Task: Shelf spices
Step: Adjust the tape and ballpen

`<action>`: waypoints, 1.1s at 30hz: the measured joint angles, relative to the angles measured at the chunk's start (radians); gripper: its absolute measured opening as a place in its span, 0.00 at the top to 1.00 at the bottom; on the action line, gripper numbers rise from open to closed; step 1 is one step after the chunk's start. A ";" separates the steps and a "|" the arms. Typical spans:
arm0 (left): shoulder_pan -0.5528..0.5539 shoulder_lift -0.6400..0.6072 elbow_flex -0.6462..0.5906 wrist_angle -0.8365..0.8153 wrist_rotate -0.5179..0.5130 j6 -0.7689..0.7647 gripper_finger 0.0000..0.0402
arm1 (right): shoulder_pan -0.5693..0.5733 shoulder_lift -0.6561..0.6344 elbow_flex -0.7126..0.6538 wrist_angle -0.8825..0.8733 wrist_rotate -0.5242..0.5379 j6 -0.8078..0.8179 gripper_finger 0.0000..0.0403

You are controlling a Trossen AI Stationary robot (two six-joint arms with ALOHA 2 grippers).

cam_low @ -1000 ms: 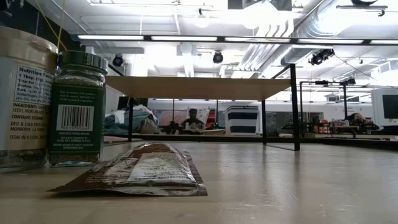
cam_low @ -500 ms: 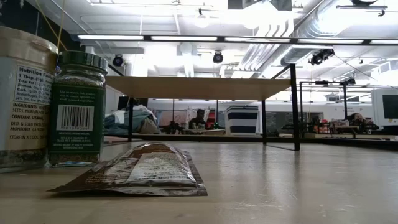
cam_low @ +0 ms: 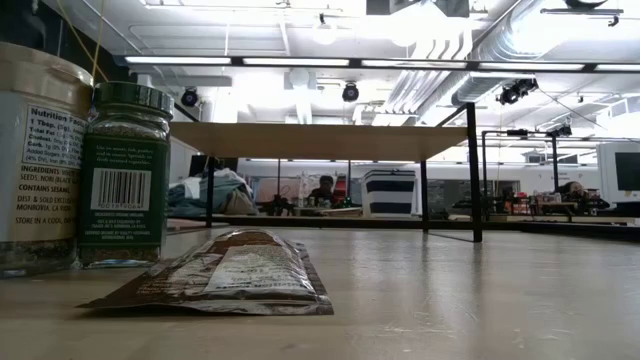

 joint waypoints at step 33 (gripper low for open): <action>0.256 0.197 0.066 -0.158 0.015 0.254 1.00 | 0.000 0.000 0.000 -0.011 0.021 -0.001 1.00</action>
